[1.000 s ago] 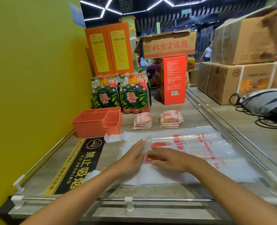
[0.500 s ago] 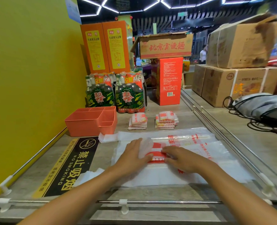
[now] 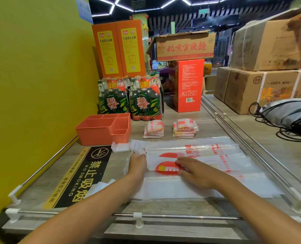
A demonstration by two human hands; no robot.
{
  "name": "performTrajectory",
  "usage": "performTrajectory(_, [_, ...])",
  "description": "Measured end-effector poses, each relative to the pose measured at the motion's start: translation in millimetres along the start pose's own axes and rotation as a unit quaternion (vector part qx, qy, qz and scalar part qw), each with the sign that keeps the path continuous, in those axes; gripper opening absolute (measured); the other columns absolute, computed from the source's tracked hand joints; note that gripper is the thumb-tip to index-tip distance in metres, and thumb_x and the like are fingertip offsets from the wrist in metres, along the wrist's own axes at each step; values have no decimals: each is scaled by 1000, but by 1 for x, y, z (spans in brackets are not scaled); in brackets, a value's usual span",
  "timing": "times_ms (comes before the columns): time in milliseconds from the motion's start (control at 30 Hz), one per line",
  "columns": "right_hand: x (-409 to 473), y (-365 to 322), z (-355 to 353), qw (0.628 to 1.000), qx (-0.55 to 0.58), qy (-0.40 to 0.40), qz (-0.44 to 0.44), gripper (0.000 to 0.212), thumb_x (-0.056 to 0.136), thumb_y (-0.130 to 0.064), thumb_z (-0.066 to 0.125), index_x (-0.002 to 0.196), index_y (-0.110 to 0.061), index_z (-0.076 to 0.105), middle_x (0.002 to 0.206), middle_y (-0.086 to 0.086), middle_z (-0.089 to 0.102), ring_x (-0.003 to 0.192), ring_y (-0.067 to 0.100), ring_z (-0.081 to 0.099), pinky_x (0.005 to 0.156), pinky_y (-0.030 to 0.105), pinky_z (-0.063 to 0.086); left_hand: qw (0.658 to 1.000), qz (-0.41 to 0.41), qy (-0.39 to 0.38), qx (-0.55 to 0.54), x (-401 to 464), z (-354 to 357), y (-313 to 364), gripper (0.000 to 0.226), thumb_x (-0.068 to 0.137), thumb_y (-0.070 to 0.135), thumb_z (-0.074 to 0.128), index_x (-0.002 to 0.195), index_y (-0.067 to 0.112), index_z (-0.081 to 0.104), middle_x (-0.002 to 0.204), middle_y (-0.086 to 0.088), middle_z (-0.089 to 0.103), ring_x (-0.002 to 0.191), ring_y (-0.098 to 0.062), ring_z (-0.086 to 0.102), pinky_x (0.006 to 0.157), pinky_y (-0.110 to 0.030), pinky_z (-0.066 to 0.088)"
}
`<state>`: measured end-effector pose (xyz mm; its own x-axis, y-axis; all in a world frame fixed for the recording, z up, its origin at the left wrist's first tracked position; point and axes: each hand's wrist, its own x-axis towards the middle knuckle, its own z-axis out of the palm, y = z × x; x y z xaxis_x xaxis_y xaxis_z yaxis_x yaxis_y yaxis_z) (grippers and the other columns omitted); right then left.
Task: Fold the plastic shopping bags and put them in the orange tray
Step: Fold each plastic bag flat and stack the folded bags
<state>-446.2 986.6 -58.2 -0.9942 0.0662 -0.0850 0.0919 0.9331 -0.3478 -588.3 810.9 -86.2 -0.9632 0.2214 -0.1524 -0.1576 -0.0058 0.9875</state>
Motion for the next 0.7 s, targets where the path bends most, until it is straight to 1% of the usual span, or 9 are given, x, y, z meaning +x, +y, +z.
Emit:
performTrajectory(67, [-1, 0, 2, 1000, 0, -4, -3, 58, 106, -49, 35, 159, -25, 27, 166, -5, 22, 152, 17, 22, 121, 33, 19, 999, 6, -2, -43, -1, -2, 5, 38, 95, -4, 38, 108, 22, 63, 101, 4, 69, 92, -14, 66, 79, -32, 53])
performTrajectory(133, [-1, 0, 5, 1000, 1, -9, -4, 61, 105, -54, 33, 159, -26, 24, 167, -6, 18, 153, 16, 19, 122, 34, 17, 998, 9, -9, -56, 0, -4, 4, 46, 94, -8, 35, 115, 27, 56, 103, 8, 65, 92, -10, 64, 81, -31, 53])
performTrajectory(233, [2, 3, 8, 1000, 5, -12, -3, 65, 103, -58, 32, 160, -28, 22, 168, -7, 14, 154, 16, 15, 123, 35, 14, 999, 24, -22, -22, 10, -6, -5, 55, 86, -5, 40, 132, 19, 55, 115, -8, 69, 99, -26, 70, 80, -47, 62])
performTrajectory(300, [3, 4, 10, 1000, 7, -15, 1, 65, 103, -59, 32, 160, -29, 20, 168, -8, 12, 154, 16, 13, 123, 35, 13, 999, 27, -23, 0, 12, -4, -8, 59, 85, -2, 44, 139, 21, 50, 120, -11, 68, 103, -29, 70, 82, -52, 61])
performTrajectory(367, [4, 5, 11, 1000, 9, -18, -1, 66, 103, -60, 32, 160, -30, 19, 168, -9, 10, 154, 16, 11, 124, 36, 12, 997, 51, -25, 58, 0, 1, 0, 53, 94, -2, 40, 140, 21, 51, 133, -5, 63, 118, -25, 63, 99, -47, 54])
performTrajectory(400, [5, 6, 12, 1000, 11, -20, -1, 67, 103, -60, 32, 160, -30, 18, 168, -9, 9, 155, 16, 11, 124, 37, 12, 990, 72, -50, 106, -8, 2, 3, 51, 98, -2, 36, 141, 20, 54, 143, 3, 54, 129, -18, 53, 109, -39, 45])
performTrajectory(467, [7, 8, 14, 1000, 14, -26, 2, 68, 102, -61, 32, 161, -31, 17, 169, -9, 8, 155, 16, 10, 124, 38, 11, 962, 131, -114, 209, -18, 4, 6, 54, 102, -4, 31, 146, 20, 51, 151, 12, 37, 141, -7, 31, 115, -24, 29])
performTrajectory(567, [8, 8, 17, 1000, 9, -26, -2, 69, 102, -61, 32, 161, -29, 14, 169, -9, 6, 155, 15, 8, 125, 37, 10, 909, 216, -150, 324, -22, 4, 2, 58, 101, -6, 34, 155, 18, 35, 162, 3, 28, 150, -12, 23, 118, -19, 19])
performTrajectory(700, [11, 9, 19, 999, 20, -21, -21, 77, 97, -70, 30, 161, -31, 13, 168, -10, 8, 155, 17, 11, 126, 39, 11, 814, 291, -196, 462, -26, 11, -2, 58, 102, 5, 40, 157, 17, 26, 166, -3, 19, 154, -16, 12, 126, -30, 9])
